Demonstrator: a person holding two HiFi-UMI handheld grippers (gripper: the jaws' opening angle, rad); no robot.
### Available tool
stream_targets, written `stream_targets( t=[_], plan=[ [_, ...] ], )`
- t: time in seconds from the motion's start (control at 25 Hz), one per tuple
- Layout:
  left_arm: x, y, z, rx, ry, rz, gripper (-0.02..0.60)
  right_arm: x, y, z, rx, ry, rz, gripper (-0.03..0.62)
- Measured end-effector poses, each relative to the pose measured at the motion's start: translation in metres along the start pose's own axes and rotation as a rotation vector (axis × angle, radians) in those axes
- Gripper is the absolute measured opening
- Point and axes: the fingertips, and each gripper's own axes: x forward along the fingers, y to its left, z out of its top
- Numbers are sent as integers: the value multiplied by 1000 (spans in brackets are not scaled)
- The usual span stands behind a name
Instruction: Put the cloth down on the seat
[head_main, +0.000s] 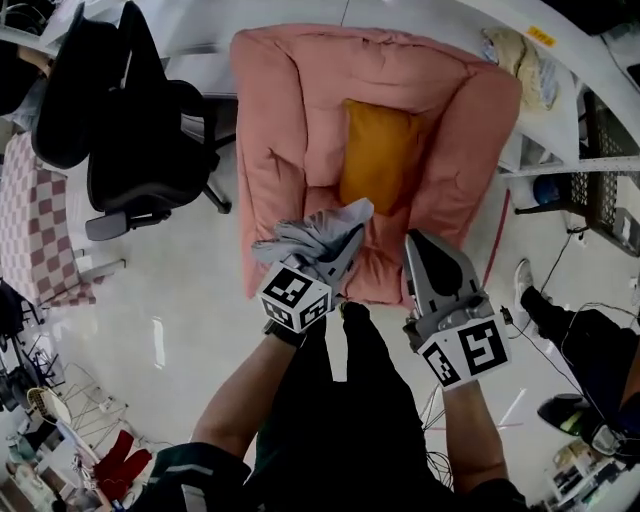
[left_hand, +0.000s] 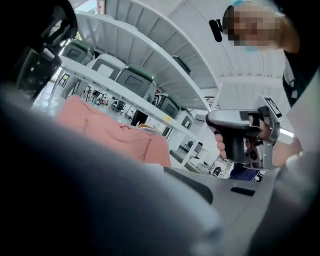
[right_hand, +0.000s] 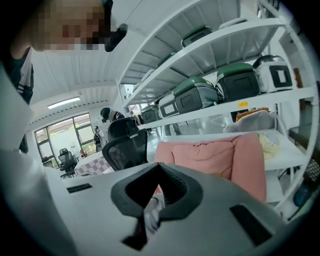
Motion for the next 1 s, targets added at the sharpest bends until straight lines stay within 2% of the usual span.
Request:
stream_targets(
  t=[0.32, 0.48, 0.72, 0.92, 1.0],
  plan=[
    [36, 96, -61, -100, 57, 75, 11, 58, -19, -69, 66, 72, -32, 3],
    [59, 125, -81, -140, 104, 60, 17, 73, -28, -90, 99, 101, -44, 3],
    [93, 162, -99, -191, 189, 39, 133, 84, -44, -112, 134, 144, -64, 3],
    [104, 186, -111, -353, 299, 8, 288, 92, -47, -116, 152, 155, -68, 3],
    [103, 189, -114, -373, 340, 13, 317, 94, -46, -113, 157, 152, -66, 3]
  ],
)
